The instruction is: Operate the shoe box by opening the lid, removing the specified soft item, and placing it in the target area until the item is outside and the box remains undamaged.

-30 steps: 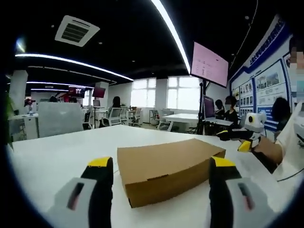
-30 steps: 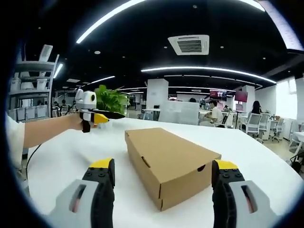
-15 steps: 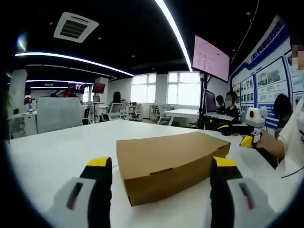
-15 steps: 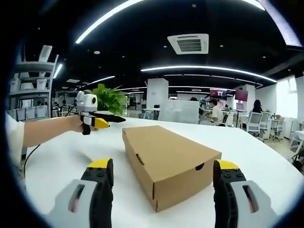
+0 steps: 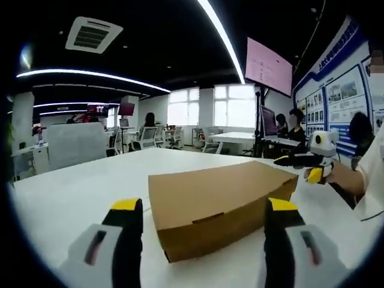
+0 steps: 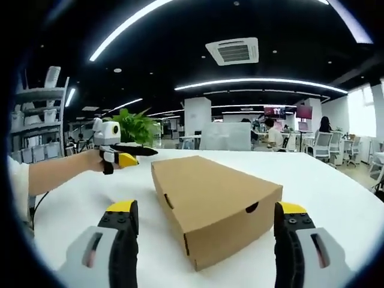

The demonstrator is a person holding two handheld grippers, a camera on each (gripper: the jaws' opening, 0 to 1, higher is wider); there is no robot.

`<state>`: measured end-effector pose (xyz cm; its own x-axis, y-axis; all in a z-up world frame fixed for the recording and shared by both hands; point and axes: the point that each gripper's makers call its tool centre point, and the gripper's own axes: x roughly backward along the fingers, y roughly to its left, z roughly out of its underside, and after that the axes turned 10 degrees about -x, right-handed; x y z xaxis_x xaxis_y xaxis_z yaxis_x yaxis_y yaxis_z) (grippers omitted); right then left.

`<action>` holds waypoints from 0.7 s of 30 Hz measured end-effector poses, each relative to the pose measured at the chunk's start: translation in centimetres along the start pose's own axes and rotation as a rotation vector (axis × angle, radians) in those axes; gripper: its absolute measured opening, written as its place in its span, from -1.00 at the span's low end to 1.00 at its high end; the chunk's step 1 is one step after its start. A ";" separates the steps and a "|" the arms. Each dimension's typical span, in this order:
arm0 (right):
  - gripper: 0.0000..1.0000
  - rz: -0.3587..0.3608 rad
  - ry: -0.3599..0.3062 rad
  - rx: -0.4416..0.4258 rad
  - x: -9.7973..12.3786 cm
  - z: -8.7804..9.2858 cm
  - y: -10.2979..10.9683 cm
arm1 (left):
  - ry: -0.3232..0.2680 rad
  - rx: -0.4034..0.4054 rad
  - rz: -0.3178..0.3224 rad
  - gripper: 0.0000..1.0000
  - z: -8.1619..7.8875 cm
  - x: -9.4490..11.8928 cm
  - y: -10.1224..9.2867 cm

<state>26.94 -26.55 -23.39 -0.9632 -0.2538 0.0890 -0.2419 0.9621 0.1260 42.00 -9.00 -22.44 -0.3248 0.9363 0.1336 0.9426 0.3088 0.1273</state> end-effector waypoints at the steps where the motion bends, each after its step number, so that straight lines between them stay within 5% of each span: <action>1: 0.89 0.000 0.000 0.000 0.0 0.0 0.0 | 0.000 0.000 0.000 0.70 0.0 0.0 0.0; 3: 0.80 0.038 0.082 -0.073 -1.0 1.6 -0.6 | 0.001 0.005 0.009 0.71 0.1 -0.2 -0.3; 12: 0.83 0.037 0.054 0.030 -1.5 1.4 0.0 | -0.003 0.058 0.002 0.67 1.8 -0.2 0.6; 21: 0.96 0.097 0.033 0.059 -2.4 0.6 -1.2 | -0.028 0.046 0.003 0.66 1.6 -0.8 0.9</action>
<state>29.45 -27.01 -24.38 -0.9782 -0.1616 0.1301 -0.1554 0.9862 0.0569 43.27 -9.19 -24.01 -0.3202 0.9414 0.1059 0.9463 0.3126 0.0818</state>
